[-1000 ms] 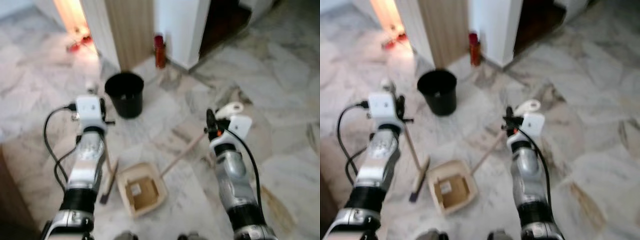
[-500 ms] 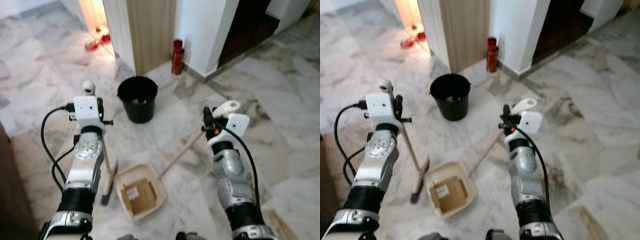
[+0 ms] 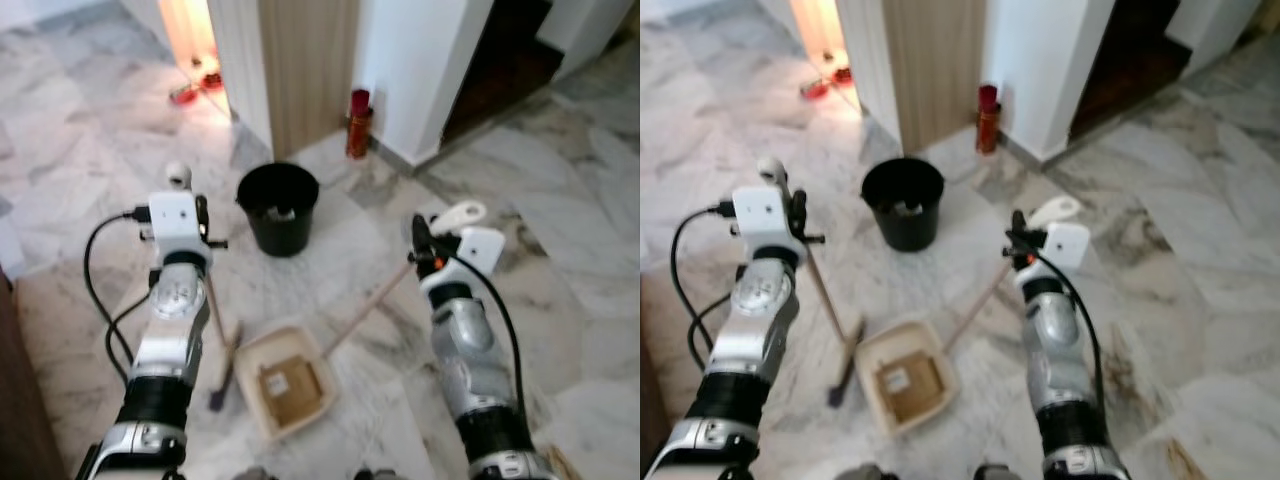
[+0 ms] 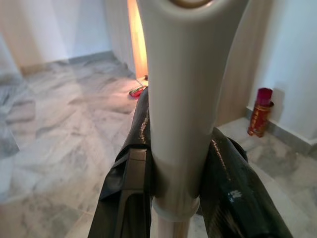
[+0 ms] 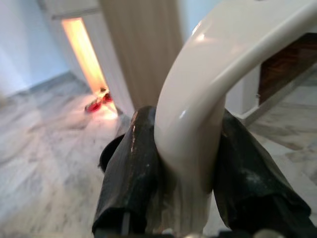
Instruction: Sweep floor
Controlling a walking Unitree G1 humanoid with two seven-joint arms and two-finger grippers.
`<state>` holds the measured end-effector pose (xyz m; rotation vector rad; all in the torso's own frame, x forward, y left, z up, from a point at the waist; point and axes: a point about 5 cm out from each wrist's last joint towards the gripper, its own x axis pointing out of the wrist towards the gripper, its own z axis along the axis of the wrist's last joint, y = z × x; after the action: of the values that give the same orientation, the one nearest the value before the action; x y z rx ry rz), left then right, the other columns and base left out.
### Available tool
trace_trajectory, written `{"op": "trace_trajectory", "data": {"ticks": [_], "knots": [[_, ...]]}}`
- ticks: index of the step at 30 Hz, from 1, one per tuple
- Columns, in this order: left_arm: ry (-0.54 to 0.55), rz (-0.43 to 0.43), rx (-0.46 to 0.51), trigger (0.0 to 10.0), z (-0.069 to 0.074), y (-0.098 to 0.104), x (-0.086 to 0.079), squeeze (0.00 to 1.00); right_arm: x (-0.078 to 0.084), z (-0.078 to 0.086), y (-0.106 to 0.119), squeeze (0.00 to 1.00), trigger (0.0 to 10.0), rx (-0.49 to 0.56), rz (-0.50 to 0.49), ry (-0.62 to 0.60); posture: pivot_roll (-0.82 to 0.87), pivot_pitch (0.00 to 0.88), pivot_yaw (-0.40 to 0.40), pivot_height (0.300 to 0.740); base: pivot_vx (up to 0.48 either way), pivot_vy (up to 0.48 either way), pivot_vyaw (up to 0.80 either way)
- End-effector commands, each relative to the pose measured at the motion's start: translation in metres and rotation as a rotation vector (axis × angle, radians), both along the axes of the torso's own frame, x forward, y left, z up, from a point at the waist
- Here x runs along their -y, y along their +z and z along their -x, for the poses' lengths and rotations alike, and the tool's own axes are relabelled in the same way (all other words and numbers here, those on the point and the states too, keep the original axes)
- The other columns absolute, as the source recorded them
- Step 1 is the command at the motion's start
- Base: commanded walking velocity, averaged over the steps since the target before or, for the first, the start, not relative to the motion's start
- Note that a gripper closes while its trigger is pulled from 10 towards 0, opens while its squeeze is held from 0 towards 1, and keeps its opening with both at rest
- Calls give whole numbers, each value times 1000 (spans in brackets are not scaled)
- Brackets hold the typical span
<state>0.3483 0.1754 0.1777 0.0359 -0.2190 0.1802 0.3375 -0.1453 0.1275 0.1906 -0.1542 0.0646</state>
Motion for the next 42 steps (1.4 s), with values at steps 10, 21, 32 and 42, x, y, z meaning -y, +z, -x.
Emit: {"op": "trace_trajectory", "data": {"ticks": [10, 21, 32, 42], "knots": [[29, -21, 38, 10000, 1, 10, -8, 0, -10, -3, 11, 0, 10000, 42, -37, 29, 47, 179, -3, 740, 321, 257, 0], [36, -42, 30, 10000, 1, 9, -9, 0, -10, -4, 8, 0, 10000, 12, -44, 25, 47, 179, -4, 740, 347, 0, 0], [38, -37, 27, 10000, 1, 8, -9, 0, -10, -3, 9, 0, 10000, 27, -44, 22, 49, 178, -4, 740, 375, 0, -168], [30, -35, 31, 10000, 0, 9, -9, 0, -11, -3, 9, 0, 10000, 25, -42, 26, 49, 179, -3, 740, 315, 0, 0]]}}
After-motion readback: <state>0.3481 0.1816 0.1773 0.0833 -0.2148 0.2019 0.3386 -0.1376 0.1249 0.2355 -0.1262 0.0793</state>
